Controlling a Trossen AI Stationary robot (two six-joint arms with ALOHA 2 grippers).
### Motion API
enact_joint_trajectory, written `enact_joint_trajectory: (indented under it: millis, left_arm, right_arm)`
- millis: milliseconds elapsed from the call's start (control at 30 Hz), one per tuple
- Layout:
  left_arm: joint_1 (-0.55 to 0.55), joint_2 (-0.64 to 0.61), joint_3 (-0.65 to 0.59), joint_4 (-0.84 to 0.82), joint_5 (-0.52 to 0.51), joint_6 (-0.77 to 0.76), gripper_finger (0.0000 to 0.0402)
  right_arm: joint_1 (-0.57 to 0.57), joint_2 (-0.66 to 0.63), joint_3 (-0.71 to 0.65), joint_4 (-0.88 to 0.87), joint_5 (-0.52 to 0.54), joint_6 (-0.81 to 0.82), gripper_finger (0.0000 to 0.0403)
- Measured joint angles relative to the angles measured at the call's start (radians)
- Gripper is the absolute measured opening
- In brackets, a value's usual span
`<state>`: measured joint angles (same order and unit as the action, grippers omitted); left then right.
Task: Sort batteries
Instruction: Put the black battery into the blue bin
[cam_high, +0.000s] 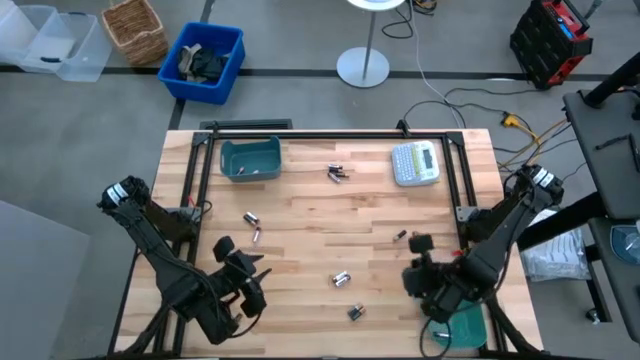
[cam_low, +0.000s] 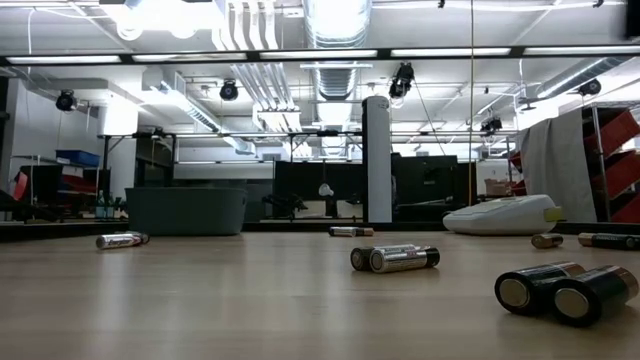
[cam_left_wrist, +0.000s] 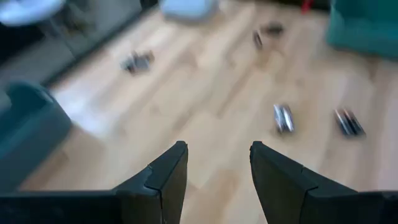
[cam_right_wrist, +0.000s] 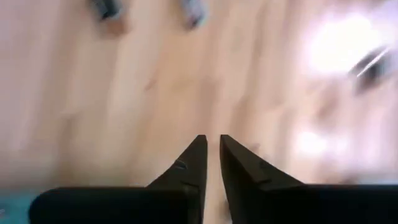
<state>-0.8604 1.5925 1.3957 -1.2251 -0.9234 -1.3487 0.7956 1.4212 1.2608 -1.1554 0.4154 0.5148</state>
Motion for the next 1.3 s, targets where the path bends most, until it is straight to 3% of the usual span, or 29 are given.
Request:
enact_joint_trajectory:
  millis: [100,200,400,600,667,767,1100,1300]
  left_arm:
    - [0.000,0.000,0.030,0.005,0.093,-0.005,0.0155]
    - [0.000,0.000,0.062,0.014,0.169,-0.016,0.0155]
    - [-0.010,0.004,0.070,0.021,0.201,-0.051,0.0155]
    - [-0.013,0.039,0.062,0.021,0.176,-0.052,0.0155]
    - [-0.013,0.049,0.062,0.021,0.174,-0.052,0.0155]
    - [-0.013,0.062,0.061,0.021,0.173,-0.052,0.0155]
    - [-0.013,0.077,0.061,0.020,0.173,-0.074,0.0155]
    - [-0.011,0.077,0.061,0.018,0.112,-0.074,0.0155]
  right_arm:
    - [-0.044,0.000,0.003,0.076,0.136,-0.204,0.0025]
    - [-0.102,0.000,-0.001,0.200,0.186,-0.385,0.0018]
    - [-0.221,-0.002,-0.072,0.515,0.186,-0.672,0.0011]
    - [-0.334,-0.001,-0.244,1.062,0.127,-0.973,0.0011]
    - [-0.362,-0.001,-0.272,1.190,0.075,-0.989,0.0011]
    - [-0.384,-0.002,-0.280,1.214,0.027,-0.975,0.0011]
    - [-0.397,-0.001,-0.281,1.166,0.022,-0.944,0.0011]
    - [-0.394,-0.008,-0.261,1.033,0.030,-0.837,0.0011]
